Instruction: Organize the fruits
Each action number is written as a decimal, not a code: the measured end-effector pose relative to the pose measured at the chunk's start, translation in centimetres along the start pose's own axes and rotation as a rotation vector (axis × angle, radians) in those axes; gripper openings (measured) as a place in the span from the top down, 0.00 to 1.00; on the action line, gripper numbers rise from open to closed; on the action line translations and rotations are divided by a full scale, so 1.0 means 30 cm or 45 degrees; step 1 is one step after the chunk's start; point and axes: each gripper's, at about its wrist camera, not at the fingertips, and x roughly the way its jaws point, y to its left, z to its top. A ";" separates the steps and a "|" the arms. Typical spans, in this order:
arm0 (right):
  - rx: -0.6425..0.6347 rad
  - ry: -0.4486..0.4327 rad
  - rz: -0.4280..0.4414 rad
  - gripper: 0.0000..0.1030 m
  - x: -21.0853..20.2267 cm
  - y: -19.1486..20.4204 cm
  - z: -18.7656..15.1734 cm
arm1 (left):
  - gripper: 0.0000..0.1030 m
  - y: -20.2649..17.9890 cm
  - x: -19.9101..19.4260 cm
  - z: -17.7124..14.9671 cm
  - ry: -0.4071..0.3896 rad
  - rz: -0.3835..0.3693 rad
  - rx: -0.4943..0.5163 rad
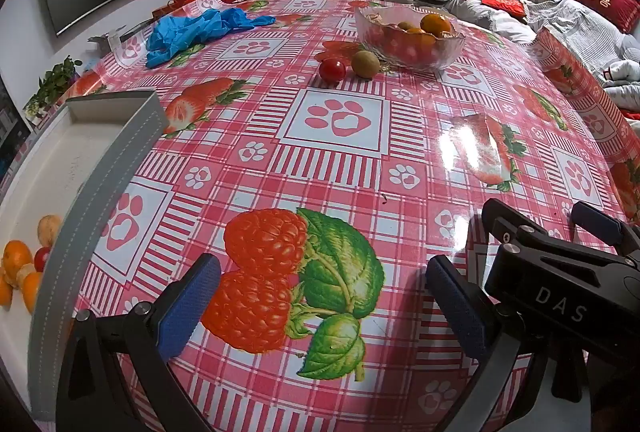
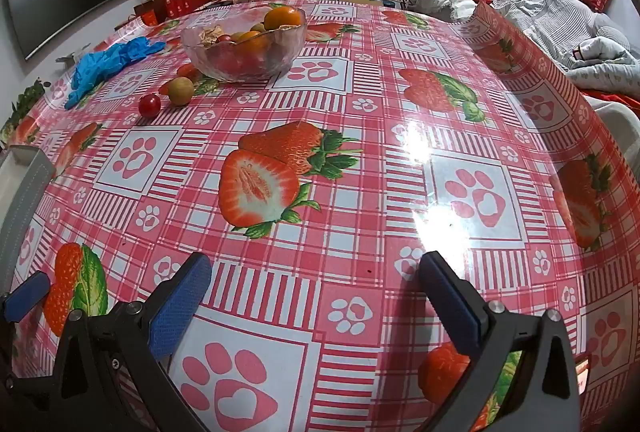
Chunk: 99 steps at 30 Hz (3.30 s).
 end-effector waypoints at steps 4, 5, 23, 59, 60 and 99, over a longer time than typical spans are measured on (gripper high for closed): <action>0.000 0.000 0.000 0.00 0.000 0.000 0.000 | 0.00 0.000 0.000 0.000 0.000 0.000 0.000; 0.000 0.000 0.000 0.00 0.000 0.000 0.000 | 0.00 0.000 0.000 0.000 0.000 0.000 0.000; 0.000 0.000 -0.001 0.00 0.000 0.001 0.000 | 0.00 0.000 0.000 0.000 0.000 0.000 0.000; -0.001 0.000 -0.002 0.00 0.000 0.002 -0.002 | 0.00 -0.001 0.000 0.001 0.000 -0.006 0.004; -0.001 0.000 -0.002 0.00 0.001 0.002 -0.002 | 0.00 -0.001 0.000 0.001 0.000 -0.006 0.004; -0.063 0.062 0.206 0.00 -0.205 0.067 -0.078 | 0.00 0.277 -0.344 -0.262 0.085 -0.055 0.112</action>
